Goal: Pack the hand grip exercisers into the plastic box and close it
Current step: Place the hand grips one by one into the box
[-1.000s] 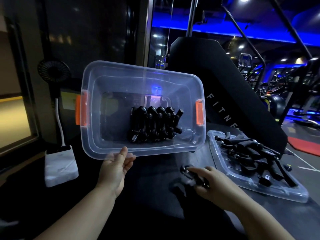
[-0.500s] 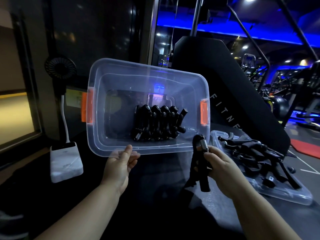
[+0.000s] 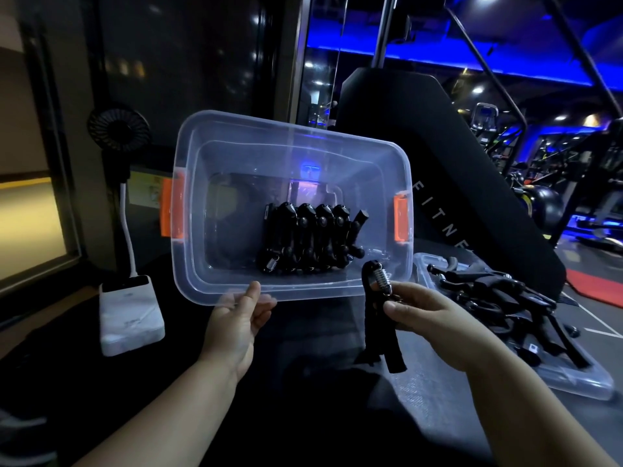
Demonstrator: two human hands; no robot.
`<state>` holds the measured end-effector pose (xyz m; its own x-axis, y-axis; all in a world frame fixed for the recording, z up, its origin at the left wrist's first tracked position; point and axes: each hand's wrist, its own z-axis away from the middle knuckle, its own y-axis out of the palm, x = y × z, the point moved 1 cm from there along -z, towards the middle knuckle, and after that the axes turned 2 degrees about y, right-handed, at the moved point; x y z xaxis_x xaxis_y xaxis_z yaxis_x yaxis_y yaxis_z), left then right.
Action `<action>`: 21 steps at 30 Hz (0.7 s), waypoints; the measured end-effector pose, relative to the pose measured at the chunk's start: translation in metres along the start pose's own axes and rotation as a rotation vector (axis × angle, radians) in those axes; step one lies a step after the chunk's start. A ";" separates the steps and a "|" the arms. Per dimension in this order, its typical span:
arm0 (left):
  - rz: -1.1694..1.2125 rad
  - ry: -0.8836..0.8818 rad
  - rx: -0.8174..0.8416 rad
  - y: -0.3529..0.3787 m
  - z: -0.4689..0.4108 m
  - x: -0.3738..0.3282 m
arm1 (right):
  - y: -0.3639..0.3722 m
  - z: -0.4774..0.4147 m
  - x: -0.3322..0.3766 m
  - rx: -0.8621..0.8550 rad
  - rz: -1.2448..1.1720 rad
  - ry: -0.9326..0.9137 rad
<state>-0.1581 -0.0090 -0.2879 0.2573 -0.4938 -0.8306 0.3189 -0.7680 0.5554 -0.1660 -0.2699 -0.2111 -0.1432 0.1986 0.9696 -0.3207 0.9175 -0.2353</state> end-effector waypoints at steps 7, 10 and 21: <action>0.001 0.003 0.018 0.000 -0.001 0.000 | 0.017 -0.010 0.023 0.077 -0.074 -0.171; 0.018 0.006 0.018 -0.001 -0.001 0.000 | 0.034 -0.029 0.041 0.108 -0.181 -0.263; 0.066 -0.020 -0.025 0.004 0.000 -0.003 | 0.100 -0.133 0.062 -0.012 -0.267 -0.151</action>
<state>-0.1573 -0.0103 -0.2830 0.2608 -0.5515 -0.7923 0.3249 -0.7227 0.6100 -0.0821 -0.1195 -0.1654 -0.1935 -0.1032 0.9757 -0.3550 0.9344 0.0284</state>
